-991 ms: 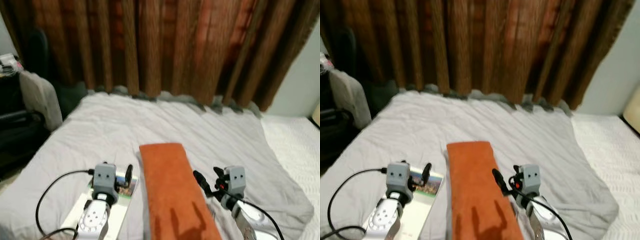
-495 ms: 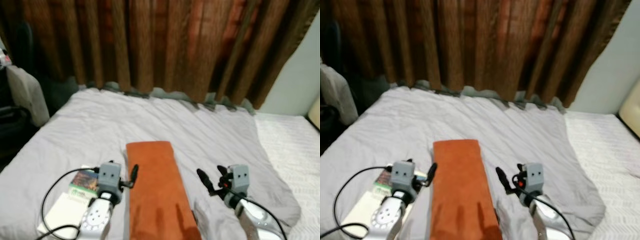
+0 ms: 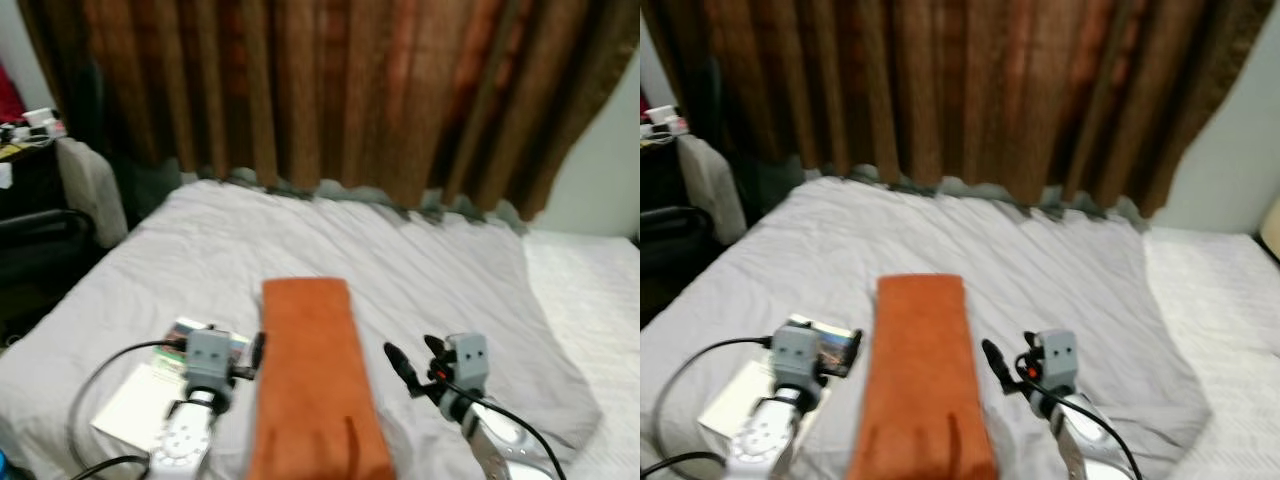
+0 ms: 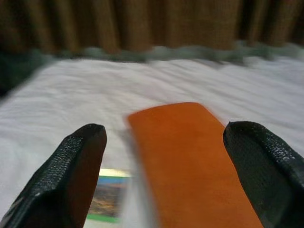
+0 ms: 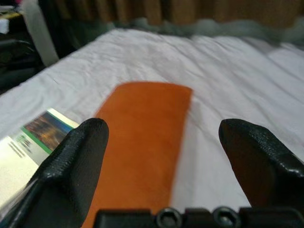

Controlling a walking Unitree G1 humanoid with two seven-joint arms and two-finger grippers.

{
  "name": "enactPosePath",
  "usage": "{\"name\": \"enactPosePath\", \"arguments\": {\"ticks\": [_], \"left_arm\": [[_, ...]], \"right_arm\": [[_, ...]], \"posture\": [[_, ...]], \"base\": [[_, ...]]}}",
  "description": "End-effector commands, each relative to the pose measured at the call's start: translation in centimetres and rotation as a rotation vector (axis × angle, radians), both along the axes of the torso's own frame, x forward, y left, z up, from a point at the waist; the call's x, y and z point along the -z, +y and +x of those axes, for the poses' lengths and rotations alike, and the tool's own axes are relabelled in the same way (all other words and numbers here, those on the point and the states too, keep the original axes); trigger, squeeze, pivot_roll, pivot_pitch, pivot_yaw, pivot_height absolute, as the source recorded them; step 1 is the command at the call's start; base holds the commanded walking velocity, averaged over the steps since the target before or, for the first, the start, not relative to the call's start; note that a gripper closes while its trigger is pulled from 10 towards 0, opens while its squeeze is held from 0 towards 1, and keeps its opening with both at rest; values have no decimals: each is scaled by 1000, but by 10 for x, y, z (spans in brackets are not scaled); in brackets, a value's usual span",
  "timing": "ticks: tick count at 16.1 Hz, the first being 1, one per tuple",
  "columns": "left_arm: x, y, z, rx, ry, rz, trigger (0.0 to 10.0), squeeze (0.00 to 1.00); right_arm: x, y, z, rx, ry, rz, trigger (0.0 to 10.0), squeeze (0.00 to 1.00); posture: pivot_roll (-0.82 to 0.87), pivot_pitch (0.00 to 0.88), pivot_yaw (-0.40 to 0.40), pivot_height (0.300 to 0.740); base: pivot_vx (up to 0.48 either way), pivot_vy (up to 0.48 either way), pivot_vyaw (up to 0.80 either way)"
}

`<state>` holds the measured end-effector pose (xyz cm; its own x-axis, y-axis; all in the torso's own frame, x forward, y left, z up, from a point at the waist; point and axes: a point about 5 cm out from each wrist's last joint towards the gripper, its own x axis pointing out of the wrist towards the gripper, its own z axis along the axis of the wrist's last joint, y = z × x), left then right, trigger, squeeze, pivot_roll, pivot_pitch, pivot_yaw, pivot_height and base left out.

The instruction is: Clean up the room

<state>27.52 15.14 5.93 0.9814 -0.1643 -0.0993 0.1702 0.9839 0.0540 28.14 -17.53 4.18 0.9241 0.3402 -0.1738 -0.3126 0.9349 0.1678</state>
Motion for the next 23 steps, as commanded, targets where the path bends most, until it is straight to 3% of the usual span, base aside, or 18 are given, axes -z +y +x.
{"name": "enactPosePath", "arguments": {"ticks": [1, 4, 7, 8, 10, 11, 12, 14, 16, 20, 23], "left_arm": [[7, 10, 5, -38, 55, -6, 10000, 0], [9, 25, 17, -78, 90, -41, 10000, 0], [-1, 37, 21, -61, 49, 22, 10000, 0], [-10, 37, 13, -51, -18, 66, 10000, 0], [-38, 28, -17, -27, -164, 51, 10000, 0], [-51, 20, -43, -19, -210, 13, 10000, 0], [-51, 17, -49, -11, -202, -1, 10000, 0], [-46, 7, -46, 37, -193, -16, 10000, 0], [-46, 9, -46, 36, -170, -20, 10000, 0], [-39, 12, -32, 44, -113, -6, 10000, 0], [-35, 12, -32, 57, -89, -9, 10000, 0]], "right_arm": [[-3, 6, 7, -20, 6, 6, 10000, 0], [-8, 10, 17, -6, -6, -6, 10000, 0], [-18, 6, 21, 43, -50, -14, 10000, 0], [-24, 3, 16, 61, -95, -23, 10000, 0], [-41, -3, -6, 112, -189, -13, 10000, 0], [-48, -4, -30, 121, -236, -32, 10000, 0], [-46, -3, -37, 121, -230, -34, 10000, 0], [-38, -5, -35, 138, -186, -23, 10000, 0], [-42, -2, -35, 137, -184, -21, 10000, 0], [-39, 6, -32, 115, -150, -16, 10000, 0], [-34, 6, -31, 107, -116, -20, 10000, 0]], "posture": [[86, 0, -86, 740], [83, 0, -91, 740], [80, 0, -88, 740], [78, 0, -88, 740], [86, 1, -92, 740], [90, 7, -93, 740], [95, 9, -99, 740], [101, 0, -97, 740], [102, 0, -97, 740], [93, 0, -92, 740], [89, 0, -89, 740]], "base": [[0, 0, 0], [0, 0, 0], [0, 0, 0], [0, 0, 0], [0, 0, 0], [0, 0, 0], [0, 0, 0], [0, 0, 0], [465, 0, 0], [465, 0, 0], [465, 0, -267]]}}
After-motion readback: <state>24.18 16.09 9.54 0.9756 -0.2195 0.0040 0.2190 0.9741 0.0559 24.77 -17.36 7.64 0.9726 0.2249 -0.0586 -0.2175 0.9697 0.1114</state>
